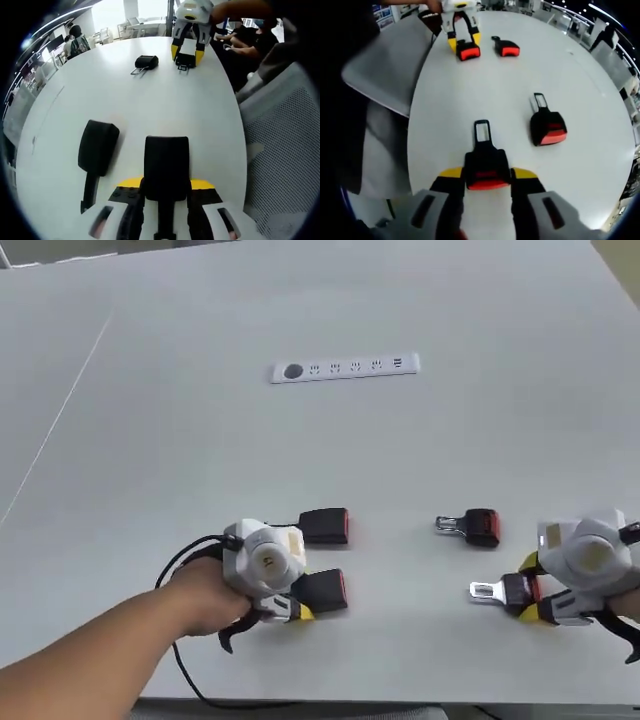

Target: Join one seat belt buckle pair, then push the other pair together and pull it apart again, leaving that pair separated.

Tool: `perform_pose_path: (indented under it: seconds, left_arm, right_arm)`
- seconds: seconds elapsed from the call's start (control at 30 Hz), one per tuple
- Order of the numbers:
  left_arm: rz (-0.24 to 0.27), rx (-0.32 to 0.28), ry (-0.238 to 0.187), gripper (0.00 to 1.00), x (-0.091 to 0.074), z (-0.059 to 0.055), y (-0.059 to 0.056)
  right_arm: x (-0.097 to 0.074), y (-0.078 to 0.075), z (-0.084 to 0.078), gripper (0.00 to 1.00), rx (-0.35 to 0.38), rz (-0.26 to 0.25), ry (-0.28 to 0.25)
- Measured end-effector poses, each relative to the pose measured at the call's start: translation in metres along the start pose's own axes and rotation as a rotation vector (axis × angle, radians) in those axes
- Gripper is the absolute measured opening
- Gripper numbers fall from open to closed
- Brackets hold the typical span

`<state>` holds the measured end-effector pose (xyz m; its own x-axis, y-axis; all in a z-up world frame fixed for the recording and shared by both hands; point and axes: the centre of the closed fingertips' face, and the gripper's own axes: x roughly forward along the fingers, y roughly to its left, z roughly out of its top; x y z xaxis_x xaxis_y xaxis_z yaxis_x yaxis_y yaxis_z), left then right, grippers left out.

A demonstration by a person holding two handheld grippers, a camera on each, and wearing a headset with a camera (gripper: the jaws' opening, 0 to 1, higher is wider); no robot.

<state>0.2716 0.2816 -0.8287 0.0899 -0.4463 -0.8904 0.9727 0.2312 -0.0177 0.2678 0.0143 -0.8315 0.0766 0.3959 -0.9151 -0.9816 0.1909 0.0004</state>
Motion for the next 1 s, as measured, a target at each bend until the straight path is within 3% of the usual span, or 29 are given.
perform_pose_path:
  seconds: [0.27, 0.53, 1.0]
  left_arm:
    - [-0.026, 0.087, 0.052, 0.33, 0.001, 0.001, -0.002]
    - [-0.043, 0.126, 0.088, 0.33, 0.001, 0.001, -0.003]
    - [-0.052, 0.143, 0.098, 0.33, 0.001, 0.0, -0.004]
  right_arm:
    - [0.0, 0.0, -0.001, 0.35, -0.041, 0.018, 0.034]
    - [0.001, -0.002, 0.003, 0.35, -0.032, 0.008, 0.045]
    - [0.018, 0.005, 0.042, 0.35, -0.029, -0.006, -0.016]
